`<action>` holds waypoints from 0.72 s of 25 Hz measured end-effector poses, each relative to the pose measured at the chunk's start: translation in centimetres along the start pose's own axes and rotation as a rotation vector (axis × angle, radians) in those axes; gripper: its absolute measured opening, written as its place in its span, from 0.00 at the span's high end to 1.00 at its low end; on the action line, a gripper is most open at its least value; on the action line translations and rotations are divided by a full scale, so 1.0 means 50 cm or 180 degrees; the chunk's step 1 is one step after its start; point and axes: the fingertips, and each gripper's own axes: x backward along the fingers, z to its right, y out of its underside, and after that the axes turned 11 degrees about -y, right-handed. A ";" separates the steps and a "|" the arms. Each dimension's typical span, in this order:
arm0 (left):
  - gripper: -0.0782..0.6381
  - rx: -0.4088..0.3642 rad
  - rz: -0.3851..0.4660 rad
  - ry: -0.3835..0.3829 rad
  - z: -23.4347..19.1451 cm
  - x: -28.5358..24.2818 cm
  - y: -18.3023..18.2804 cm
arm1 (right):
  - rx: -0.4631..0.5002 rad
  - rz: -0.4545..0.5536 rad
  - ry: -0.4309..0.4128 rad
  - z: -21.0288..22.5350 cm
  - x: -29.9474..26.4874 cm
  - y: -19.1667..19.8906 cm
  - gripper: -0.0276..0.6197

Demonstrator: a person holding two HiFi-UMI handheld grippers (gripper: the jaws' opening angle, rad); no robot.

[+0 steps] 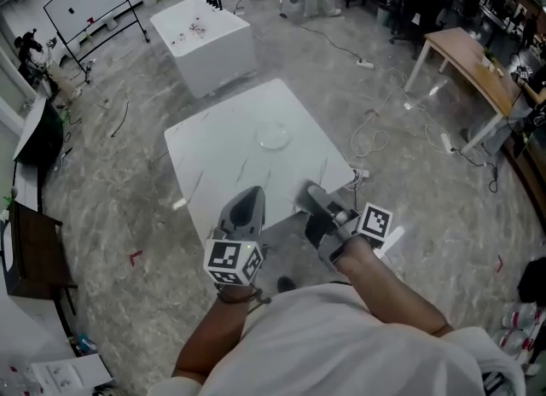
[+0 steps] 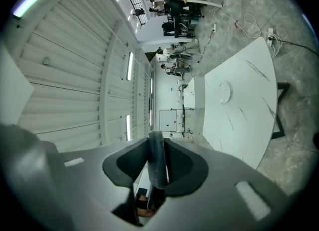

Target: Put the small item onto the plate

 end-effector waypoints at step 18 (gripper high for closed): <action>0.88 0.0028 -0.0027 -0.0383 -0.118 -0.107 -0.004 | -0.0179 -0.0341 0.0001 0.085 -0.180 -0.057 0.81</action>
